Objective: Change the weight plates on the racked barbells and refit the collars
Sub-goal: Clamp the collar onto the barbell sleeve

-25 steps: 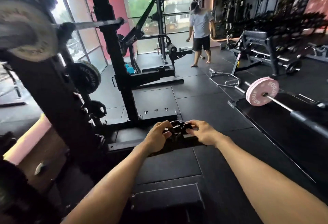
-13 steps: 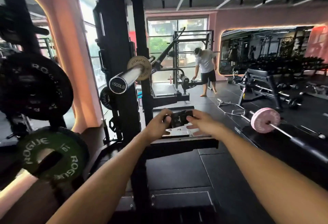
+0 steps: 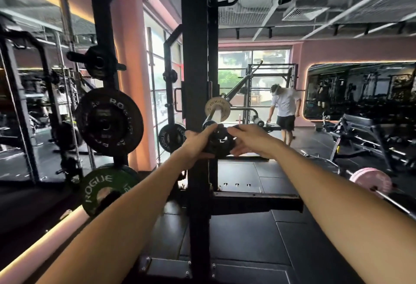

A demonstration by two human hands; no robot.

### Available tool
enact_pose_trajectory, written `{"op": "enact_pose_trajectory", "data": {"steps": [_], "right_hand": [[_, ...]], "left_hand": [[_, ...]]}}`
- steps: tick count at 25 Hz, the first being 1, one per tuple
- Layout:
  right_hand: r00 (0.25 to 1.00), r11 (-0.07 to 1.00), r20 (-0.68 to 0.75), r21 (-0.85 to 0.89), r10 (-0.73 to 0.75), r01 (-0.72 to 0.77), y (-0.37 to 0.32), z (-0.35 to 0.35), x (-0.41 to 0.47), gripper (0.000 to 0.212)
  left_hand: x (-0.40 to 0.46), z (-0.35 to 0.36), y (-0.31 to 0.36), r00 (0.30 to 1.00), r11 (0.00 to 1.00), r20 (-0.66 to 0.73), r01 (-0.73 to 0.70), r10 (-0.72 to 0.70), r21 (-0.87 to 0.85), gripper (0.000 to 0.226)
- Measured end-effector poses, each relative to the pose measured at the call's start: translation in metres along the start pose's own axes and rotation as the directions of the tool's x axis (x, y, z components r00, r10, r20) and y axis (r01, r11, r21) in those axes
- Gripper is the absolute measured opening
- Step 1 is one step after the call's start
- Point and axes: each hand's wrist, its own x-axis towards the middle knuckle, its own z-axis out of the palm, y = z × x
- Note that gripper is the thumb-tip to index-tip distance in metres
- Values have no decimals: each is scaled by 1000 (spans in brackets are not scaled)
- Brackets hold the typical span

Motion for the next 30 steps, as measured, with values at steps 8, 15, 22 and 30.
{"op": "enact_pose_trajectory", "data": {"steps": [8,15,22,30], "right_hand": [[977,1000,-212,9,-23,26,-12,26,31,44],[943,998,-331,-55,-33,15,-2,17,95,48],[941,990,-336,-137,-33,-15,14,-8,182,47],[944,996,-330,-88,-12,-18,36,-27,274,48]], "left_hand": [[32,-19,29,999,999,-20,36,-36,18,118],[95,-15,27,995,996,51,84,-86,41,74],[169,-12,17,987,989,88,125,-132,73,61],[249,-1,-3,942,960,227,270,-249,-68,72]]}}
